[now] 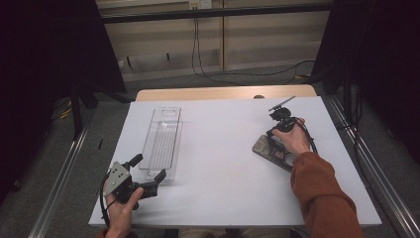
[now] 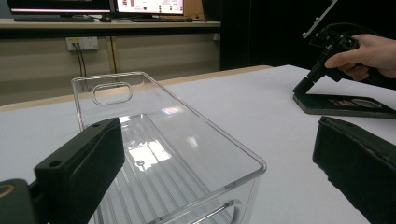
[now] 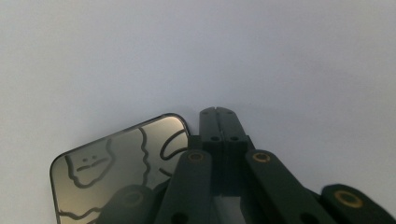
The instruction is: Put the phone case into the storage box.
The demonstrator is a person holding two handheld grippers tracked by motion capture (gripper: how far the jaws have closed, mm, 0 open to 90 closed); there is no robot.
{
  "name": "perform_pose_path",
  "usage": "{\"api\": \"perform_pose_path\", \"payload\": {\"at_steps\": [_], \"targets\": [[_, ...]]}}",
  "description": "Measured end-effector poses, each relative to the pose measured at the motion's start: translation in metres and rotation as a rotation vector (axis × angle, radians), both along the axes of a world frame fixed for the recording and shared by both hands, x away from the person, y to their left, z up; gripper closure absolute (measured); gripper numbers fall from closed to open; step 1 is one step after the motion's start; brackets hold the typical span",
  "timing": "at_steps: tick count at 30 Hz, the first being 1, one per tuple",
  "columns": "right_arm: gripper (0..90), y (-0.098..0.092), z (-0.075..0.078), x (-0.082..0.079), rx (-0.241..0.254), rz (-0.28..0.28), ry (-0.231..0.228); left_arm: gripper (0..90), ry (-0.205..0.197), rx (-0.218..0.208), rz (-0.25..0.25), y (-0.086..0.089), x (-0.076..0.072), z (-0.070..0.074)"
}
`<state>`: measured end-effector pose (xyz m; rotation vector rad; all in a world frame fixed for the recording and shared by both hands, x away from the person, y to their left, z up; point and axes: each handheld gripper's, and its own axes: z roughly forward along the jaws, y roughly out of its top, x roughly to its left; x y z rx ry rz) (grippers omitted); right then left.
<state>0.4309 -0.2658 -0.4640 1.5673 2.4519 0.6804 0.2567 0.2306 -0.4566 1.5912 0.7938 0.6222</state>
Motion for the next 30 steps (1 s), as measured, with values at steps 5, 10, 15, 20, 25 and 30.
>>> {"api": "perform_pose_path", "payload": {"at_steps": [5, 10, 15, 20, 25, 30], "targets": [[90.0, 0.002, 0.0, -0.001, -0.003, 0.015, 0.003, 2.2, -0.001, -0.002, -0.004, 0.0, 0.0, 0.0], [90.0, 0.011, 0.001, -0.005, -0.006, 0.032, 0.01, 2.2, -0.003, 0.001, -0.01, -0.001, 0.001, 0.0], [90.0, 0.018, 0.002, -0.008, -0.027, 0.06, 0.011, 2.2, -0.004, -0.004, -0.006, 0.0, 0.001, 0.0], [90.0, 0.025, 0.002, -0.012, -0.032, 0.085, 0.009, 2.3, -0.006, -0.001, -0.002, -0.001, 0.0, 0.0], [90.0, 0.035, 0.003, -0.017, -0.038, 0.112, 0.013, 2.2, -0.005, -0.002, -0.006, 0.0, 0.001, 0.0], [90.0, 0.042, 0.002, -0.02, -0.016, 0.146, 0.01, 2.2, -0.007, 0.007, -0.003, 0.0, 0.0, 0.001]]}}
